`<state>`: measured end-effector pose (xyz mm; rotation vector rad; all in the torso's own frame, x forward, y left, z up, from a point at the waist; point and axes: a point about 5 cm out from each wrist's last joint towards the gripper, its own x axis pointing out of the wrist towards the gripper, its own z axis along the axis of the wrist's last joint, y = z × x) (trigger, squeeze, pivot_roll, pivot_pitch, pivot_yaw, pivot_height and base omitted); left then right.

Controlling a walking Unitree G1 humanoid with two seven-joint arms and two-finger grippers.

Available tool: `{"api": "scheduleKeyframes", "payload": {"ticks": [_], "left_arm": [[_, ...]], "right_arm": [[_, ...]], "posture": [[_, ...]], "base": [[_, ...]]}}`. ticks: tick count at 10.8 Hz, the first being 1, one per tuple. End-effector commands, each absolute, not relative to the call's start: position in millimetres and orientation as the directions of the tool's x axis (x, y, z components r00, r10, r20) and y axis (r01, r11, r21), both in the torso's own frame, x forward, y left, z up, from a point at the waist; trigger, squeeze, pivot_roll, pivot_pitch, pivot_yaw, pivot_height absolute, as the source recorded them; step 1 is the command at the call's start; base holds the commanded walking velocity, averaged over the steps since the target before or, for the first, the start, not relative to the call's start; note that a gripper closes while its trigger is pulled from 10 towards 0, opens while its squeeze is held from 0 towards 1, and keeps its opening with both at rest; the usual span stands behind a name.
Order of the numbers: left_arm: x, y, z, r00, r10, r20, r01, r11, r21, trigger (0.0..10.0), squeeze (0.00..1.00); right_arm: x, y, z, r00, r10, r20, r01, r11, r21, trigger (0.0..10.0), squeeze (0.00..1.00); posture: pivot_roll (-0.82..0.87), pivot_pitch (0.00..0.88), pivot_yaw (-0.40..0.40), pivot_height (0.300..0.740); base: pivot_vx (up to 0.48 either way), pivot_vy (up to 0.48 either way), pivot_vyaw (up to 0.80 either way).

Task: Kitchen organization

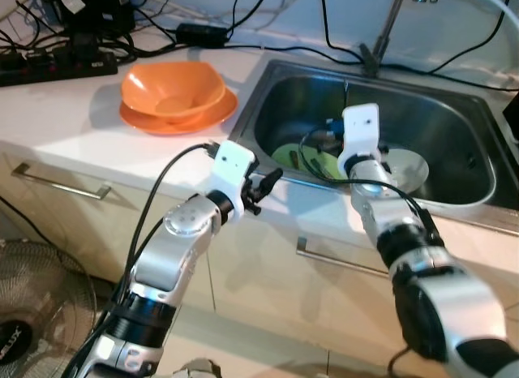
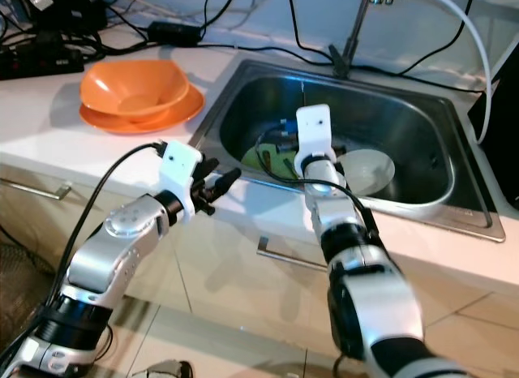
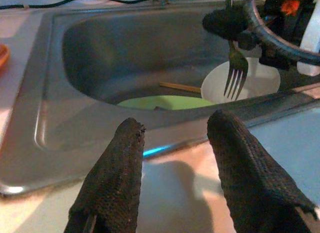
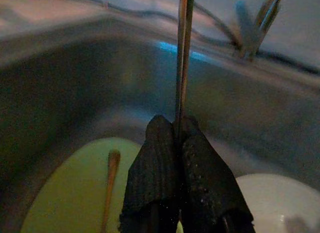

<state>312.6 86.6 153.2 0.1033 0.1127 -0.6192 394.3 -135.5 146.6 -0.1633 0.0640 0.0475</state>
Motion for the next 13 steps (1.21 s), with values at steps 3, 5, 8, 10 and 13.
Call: {"api": "scheduleKeyframes", "payload": {"ticks": [3,5,8,10,13], "left_arm": [[313.0,88.7,153.1,0.822,-0.552,-0.14,0.566,0.82,0.083,10.0,0.0],[311.9,91.6,151.4,0.824,-0.548,-0.145,0.562,0.823,0.084,10.0,0.0],[314.1,89.0,154.9,0.848,-0.521,-0.096,0.529,0.839,0.123,10.0,0.0],[317.0,91.7,157.8,0.879,-0.475,-0.049,0.476,0.865,0.158,10.0,0.0],[320.3,103.3,162.8,0.926,-0.374,0.042,0.358,0.91,0.211,10.0,0.0]], "right_arm": [[394.9,-146.1,138.0,0.989,0.008,-0.15,-0.027,0.992,-0.125,10.0,1.0],[395.0,-144.8,138.1,0.99,0.013,-0.141,-0.031,0.992,-0.126,10.0,0.92],[401.3,-138.0,167.9,0.998,0.053,0.033,-0.049,0.99,-0.132,10.0,0.0],[399.3,-134.3,184.8,0.982,0.09,0.164,-0.069,0.989,-0.13,10.0,0.0],[369.2,-137.0,181.2,0.951,0.084,0.298,-0.06,0.994,-0.088,10.0,0.0]], "posture": [[0.14,0.023,-0.082,0.74],[0.13,0.016,-0.078,0.74],[0.12,0.007,-0.075,0.74],[0.1,0.005,-0.074,0.74],[0.07,0.003,-0.072,0.74]], "base": [[0.0,0.0,0.0],[0.0,0.0,0.0],[0.0,0.0,0.0],[0.0,0.0,0.0],[0.0,0.0,0.0]]}}
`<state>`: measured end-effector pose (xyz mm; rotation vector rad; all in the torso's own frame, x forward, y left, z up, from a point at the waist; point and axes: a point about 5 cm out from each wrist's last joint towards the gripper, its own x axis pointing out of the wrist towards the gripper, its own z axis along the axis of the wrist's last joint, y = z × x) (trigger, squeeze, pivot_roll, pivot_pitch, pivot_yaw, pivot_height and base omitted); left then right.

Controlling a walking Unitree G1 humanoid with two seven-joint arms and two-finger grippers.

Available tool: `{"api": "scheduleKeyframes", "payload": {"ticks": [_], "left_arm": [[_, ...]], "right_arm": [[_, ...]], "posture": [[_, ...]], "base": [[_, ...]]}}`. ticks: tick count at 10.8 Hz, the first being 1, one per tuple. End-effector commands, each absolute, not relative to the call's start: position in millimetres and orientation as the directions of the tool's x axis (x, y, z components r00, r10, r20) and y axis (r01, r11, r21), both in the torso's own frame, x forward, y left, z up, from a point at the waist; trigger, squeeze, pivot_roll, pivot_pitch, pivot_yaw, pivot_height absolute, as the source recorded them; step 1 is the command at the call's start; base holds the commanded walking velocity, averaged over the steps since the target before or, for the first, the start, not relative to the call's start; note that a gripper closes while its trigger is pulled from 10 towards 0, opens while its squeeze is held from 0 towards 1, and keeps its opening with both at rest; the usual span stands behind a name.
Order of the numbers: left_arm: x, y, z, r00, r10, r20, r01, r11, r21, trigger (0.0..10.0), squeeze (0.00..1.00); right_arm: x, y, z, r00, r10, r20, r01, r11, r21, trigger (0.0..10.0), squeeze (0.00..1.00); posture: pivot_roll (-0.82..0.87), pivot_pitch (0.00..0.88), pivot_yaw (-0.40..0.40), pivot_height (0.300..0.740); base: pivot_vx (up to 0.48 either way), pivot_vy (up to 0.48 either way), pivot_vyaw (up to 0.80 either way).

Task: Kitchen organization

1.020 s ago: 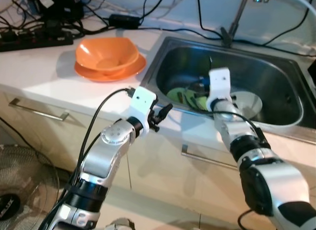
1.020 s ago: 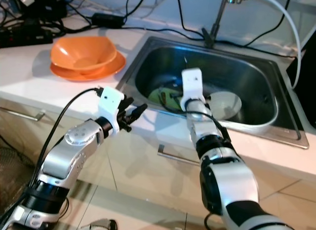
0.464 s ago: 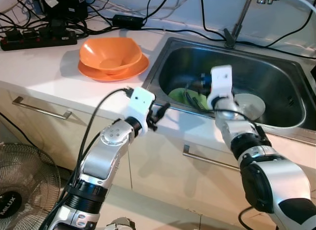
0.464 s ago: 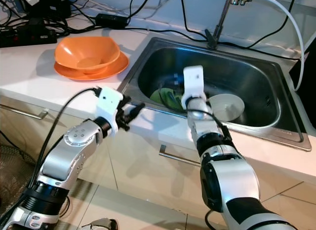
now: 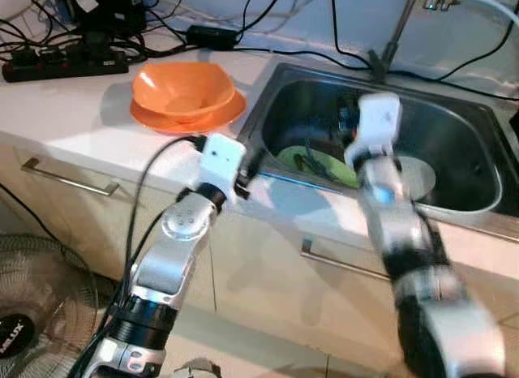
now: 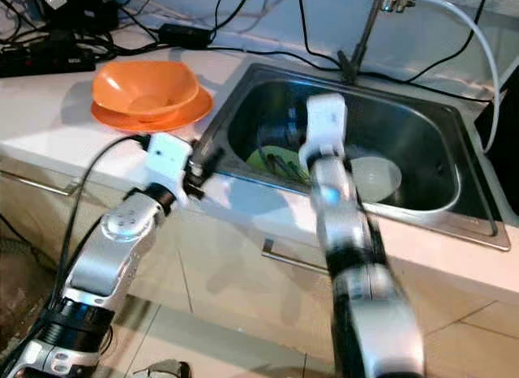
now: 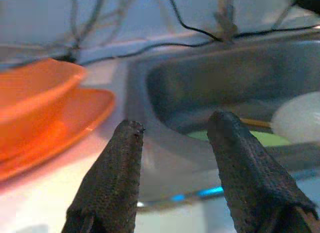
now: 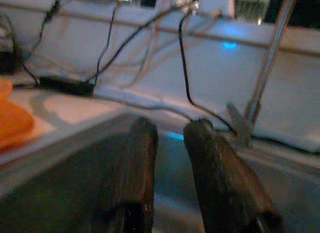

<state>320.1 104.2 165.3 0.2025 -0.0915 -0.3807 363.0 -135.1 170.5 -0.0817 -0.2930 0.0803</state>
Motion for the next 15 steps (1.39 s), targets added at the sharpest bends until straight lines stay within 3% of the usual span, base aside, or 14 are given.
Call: {"api": "scheduleKeyframes", "payload": {"ticks": [1,3,5,6,7,10,11,15], "left_arm": [[321.6,108.9,164.2,0.938,-0.343,0.059,0.321,0.918,0.234,10.0,0.0],[327.2,119.5,170.7,0.944,-0.322,0.077,0.277,0.895,0.351,10.0,0.0],[339.6,135.2,187.6,0.944,-0.317,0.094,0.233,0.837,0.495,10.0,0.0],[348.9,147.8,195.4,0.949,-0.307,0.075,0.211,0.792,0.573,10.0,0.36],[357.5,162.1,197.8,0.951,-0.308,0.017,0.219,0.714,0.665,10.0,1.0],[372.8,197.8,205.7,0.947,-0.295,-0.123,0.273,0.545,0.793,10.0,1.0],[375.8,206.0,212.1,0.944,-0.295,-0.146,0.281,0.494,0.823,10.0,0.0],[383.2,219.3,221.4,0.923,-0.293,-0.248,0.352,0.388,0.852,10.0,0.0]], "right_arm": [[357.4,-133.2,175.2,0.944,0.105,0.313,-0.08,0.993,-0.092,10.0,0.0],[338.7,-120.5,149.7,0.96,0.124,0.251,-0.108,0.991,-0.079,10.0,0.0],[334.5,-112.6,152.0,0.962,0.138,0.237,-0.125,0.99,-0.071,10.0,0.0],[335.1,-111.2,154.6,0.962,0.14,0.236,-0.127,0.989,-0.07,10.0,0.0],[335.2,-110.8,154.8,0.964,0.132,0.231,-0.12,0.991,-0.067,10.0,0.0],[331.4,-108.4,152.3,0.971,0.121,0.205,-0.112,0.992,-0.057,10.0,0.0],[331.6,-108.3,153.1,0.971,0.12,0.205,-0.111,0.992,-0.055,10.0,0.0],[332.6,-109.9,154.4,0.975,0.109,0.195,-0.1,0.993,-0.056,10.0,0.0]], "posture": [[0.07,0.0,-0.07,0.74],[0.07,0.0,-0.063,0.74],[0.08,0.002,-0.064,0.74],[0.08,0.01,-0.059,0.74],[0.08,0.014,-0.055,0.74],[0.08,0.03,-0.049,0.74],[0.08,0.032,-0.047,0.74],[0.08,0.035,-0.045,0.74]], "base": [[0.0,0.0,0.0],[0.0,0.0,0.0],[0.0,0.0,0.0],[0.0,0.0,0.0],[0.0,0.0,0.0],[0.0,0.0,0.0],[0.0,0.0,0.0],[0.0,0.0,0.0]]}}
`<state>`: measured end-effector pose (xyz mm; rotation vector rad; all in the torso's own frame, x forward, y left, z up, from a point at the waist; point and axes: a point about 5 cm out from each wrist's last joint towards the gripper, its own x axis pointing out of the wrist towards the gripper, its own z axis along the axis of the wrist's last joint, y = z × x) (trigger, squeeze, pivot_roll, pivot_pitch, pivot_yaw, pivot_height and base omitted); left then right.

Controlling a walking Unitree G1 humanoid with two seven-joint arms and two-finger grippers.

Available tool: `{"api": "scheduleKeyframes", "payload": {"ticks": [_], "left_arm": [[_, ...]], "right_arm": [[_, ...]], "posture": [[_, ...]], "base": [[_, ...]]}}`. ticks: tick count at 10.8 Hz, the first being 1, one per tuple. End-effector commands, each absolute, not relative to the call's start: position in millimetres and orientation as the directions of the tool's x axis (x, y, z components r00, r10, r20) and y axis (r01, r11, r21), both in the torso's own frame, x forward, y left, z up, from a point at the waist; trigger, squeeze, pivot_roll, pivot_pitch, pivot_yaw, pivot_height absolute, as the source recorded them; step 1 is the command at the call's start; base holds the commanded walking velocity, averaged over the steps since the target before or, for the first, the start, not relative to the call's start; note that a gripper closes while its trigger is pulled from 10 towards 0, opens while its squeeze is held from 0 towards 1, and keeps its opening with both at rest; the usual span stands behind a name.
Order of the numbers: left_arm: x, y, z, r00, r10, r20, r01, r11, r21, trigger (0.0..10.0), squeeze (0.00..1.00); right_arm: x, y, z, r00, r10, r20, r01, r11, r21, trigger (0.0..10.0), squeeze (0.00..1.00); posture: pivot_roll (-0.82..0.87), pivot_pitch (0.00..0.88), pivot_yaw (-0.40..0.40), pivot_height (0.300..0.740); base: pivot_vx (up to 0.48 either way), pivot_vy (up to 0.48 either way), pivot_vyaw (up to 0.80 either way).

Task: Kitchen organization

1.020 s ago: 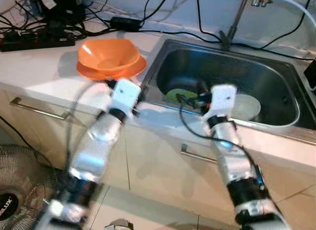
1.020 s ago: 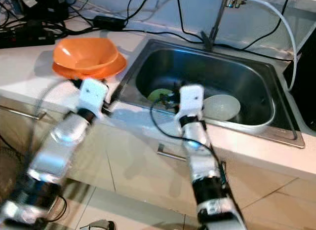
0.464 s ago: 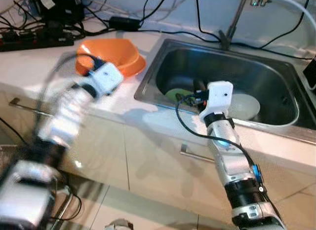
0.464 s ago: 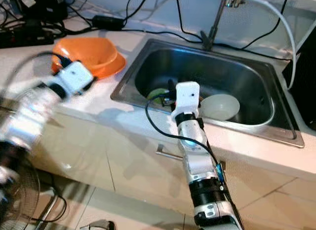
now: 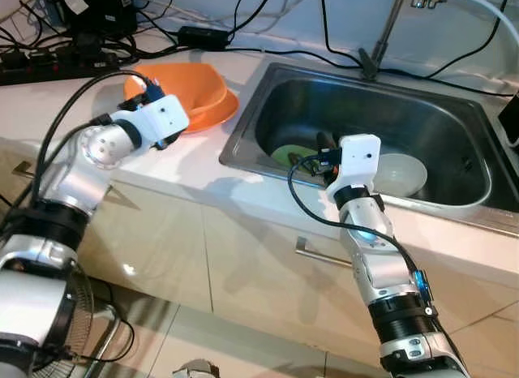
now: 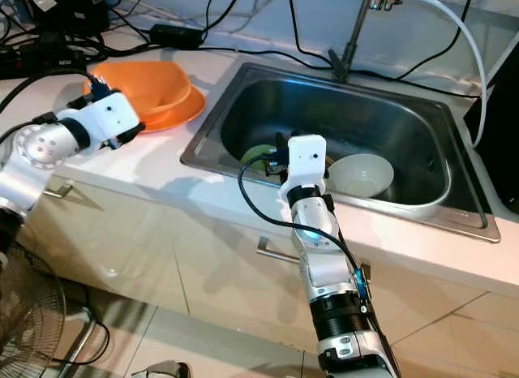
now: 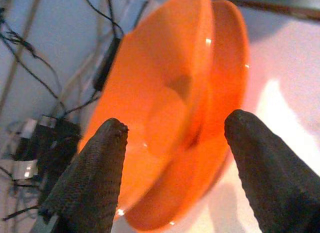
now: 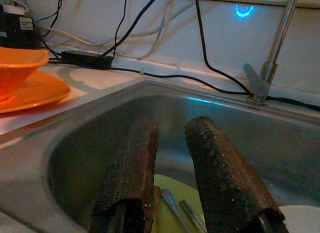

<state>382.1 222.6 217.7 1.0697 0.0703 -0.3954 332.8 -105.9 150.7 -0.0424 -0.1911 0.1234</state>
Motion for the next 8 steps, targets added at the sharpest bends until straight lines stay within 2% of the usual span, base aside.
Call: {"api": "scheduleKeyframes", "payload": {"ticks": [1,4,5,7,8], "left_arm": [[383.8,221.8,222.4,0.922,-0.29,-0.258,0.362,0.402,0.841,10.0,0.0],[388.6,230.4,224.0,0.926,-0.229,-0.299,0.366,0.36,0.858,10.0,0.0],[393.6,230.2,227.1,0.944,-0.176,-0.28,0.321,0.293,0.9,10.0,0.0],[400.2,222.8,231.4,0.962,-0.139,-0.234,0.262,0.24,0.935,10.0,0.0],[402.2,220.5,230.5,0.96,-0.131,-0.246,0.268,0.201,0.942,2.9,0.0]], "right_arm": [[333.1,-111.4,154.1,0.976,0.102,0.191,-0.093,0.994,-0.056,10.0,0.0],[334.1,-113.7,152.6,0.98,0.09,0.18,-0.082,0.995,-0.051,10.0,0.0],[334.4,-113.4,152.8,0.98,0.088,0.18,-0.081,0.996,-0.049,10.0,0.0],[334.6,-113.3,152.3,0.98,0.088,0.178,-0.08,0.996,-0.05,10.0,0.0],[335.0,-114.0,153.1,0.98,0.086,0.18,-0.078,0.996,-0.051,10.0,0.0]], "posture": [[0.09,0.036,-0.044,0.74],[0.09,0.035,-0.044,0.74],[0.09,0.031,-0.041,0.74],[0.08,0.029,-0.041,0.74],[0.08,0.027,-0.039,0.74]], "base": [[0.0,0.0,0.0],[0.0,0.0,0.0],[0.0,0.0,0.0],[0.0,0.0,0.0],[0.0,0.0,0.0]]}}
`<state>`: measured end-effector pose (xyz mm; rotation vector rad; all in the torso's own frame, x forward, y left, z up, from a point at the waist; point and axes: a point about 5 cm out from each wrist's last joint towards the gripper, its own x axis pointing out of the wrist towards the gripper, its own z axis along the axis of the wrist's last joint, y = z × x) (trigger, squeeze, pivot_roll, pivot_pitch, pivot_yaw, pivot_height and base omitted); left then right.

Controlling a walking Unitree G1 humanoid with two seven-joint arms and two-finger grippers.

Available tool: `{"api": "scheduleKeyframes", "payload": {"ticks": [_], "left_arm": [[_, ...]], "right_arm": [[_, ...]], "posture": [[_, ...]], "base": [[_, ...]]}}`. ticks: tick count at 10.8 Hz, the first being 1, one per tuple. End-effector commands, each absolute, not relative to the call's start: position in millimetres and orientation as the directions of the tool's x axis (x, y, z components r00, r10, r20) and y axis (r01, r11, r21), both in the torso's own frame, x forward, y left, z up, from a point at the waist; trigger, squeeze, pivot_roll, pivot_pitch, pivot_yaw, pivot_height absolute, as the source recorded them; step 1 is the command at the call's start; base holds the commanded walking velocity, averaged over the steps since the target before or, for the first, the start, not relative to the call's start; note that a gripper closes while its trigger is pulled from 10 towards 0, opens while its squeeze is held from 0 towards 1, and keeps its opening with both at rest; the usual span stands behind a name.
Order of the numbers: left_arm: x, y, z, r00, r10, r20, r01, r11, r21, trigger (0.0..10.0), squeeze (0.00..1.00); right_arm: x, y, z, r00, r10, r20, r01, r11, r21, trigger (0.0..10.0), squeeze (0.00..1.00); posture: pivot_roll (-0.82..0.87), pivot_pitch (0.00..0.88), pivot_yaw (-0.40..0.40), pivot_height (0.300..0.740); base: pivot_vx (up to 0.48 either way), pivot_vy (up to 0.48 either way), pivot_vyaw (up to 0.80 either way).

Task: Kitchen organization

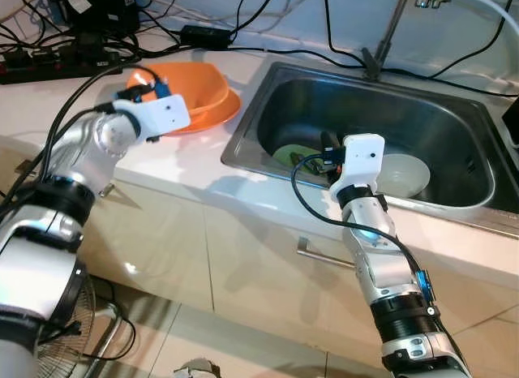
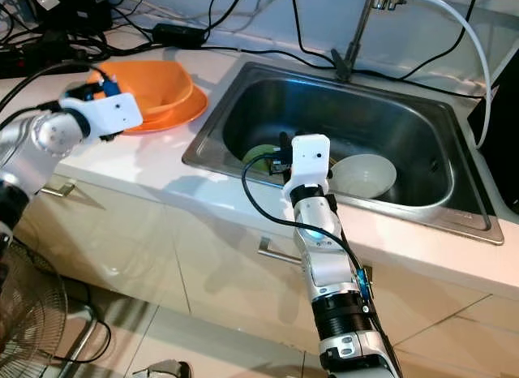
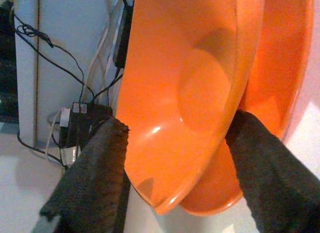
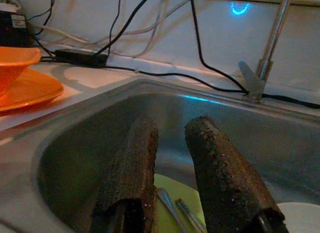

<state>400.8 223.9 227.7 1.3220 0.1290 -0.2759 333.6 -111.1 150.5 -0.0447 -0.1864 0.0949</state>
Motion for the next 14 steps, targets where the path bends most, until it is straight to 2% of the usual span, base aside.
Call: {"api": "scheduleKeyframes", "payload": {"ticks": [1,14], "left_arm": [[402.8,219.2,227.9,0.959,-0.132,-0.25,0.273,0.193,0.943,0.0,0.0],[401.1,220.3,212.2,0.946,-0.129,-0.299,0.317,0.162,0.934,0.0,0.0]], "right_arm": [[335.6,-116.1,153.5,0.98,0.079,0.181,-0.07,0.996,-0.052,10.0,0.0],[335.8,-114.6,151.5,0.981,0.08,0.176,-0.072,0.996,-0.049,10.0,0.0]], "posture": [[0.08,0.027,-0.039,0.74],[0.08,0.024,-0.036,0.74]], "base": [[0.0,0.0,0.0],[0.0,0.0,0.0]]}}
